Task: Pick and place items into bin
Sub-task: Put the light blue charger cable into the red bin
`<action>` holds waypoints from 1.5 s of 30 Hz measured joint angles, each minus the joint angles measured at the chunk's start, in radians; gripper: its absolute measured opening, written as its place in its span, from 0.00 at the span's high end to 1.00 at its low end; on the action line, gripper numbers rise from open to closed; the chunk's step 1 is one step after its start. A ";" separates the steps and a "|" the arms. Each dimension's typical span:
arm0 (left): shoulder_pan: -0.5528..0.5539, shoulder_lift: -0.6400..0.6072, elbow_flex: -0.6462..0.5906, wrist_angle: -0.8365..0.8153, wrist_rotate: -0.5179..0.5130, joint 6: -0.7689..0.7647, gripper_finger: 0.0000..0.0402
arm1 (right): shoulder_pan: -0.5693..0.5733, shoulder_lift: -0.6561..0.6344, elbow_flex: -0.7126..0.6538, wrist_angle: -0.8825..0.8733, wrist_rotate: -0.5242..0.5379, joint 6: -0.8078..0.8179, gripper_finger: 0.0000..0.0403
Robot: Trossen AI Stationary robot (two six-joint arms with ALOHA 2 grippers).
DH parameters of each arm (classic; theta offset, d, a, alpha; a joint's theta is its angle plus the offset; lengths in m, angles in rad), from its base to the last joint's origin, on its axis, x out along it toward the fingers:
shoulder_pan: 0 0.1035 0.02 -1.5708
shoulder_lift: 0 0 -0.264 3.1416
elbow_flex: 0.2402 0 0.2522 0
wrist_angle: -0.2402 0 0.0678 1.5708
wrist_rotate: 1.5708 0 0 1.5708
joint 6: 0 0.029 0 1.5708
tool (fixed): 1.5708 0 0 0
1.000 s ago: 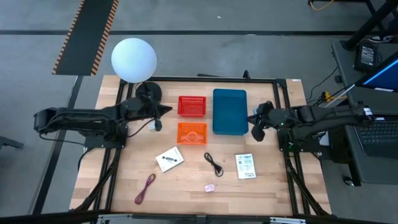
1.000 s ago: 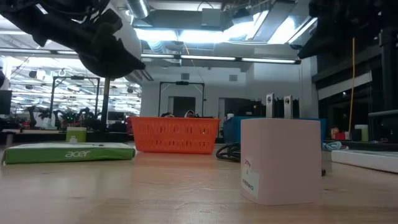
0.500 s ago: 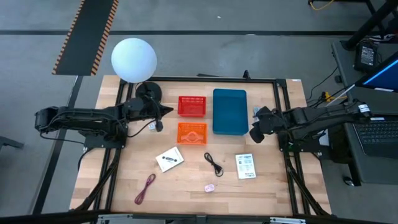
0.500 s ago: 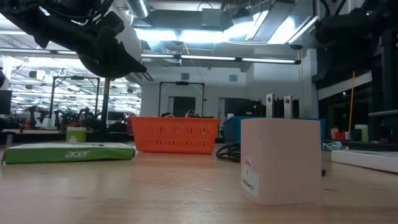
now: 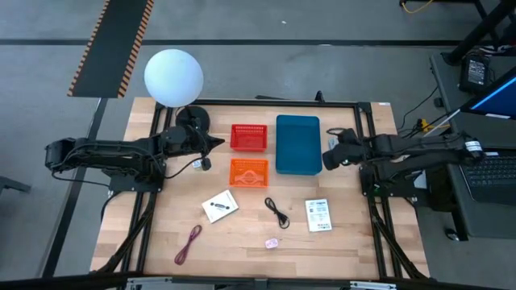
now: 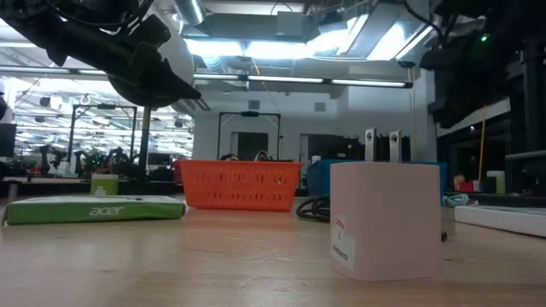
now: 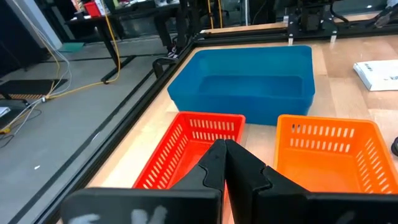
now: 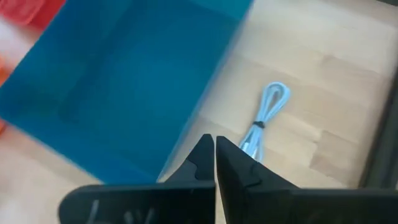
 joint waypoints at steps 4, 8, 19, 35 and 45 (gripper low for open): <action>0.000 0.000 0.000 0.000 0.000 0.000 0.99 | -0.053 0.041 -0.025 0.008 -0.001 0.004 1.00; 0.000 0.000 0.000 0.000 0.000 -0.001 0.99 | -0.097 0.092 -0.057 0.008 -0.022 0.030 1.00; 0.000 0.000 -0.001 0.000 0.000 -0.001 0.99 | -0.200 0.154 -0.059 0.093 -0.053 -0.057 0.96; 0.000 0.000 -0.001 -0.001 0.000 -0.001 0.99 | -0.325 0.154 -0.060 0.112 -0.087 -0.145 0.60; 0.000 0.000 -0.001 -0.001 0.000 -0.019 0.99 | -0.402 0.154 -0.060 0.112 -0.096 -0.230 0.57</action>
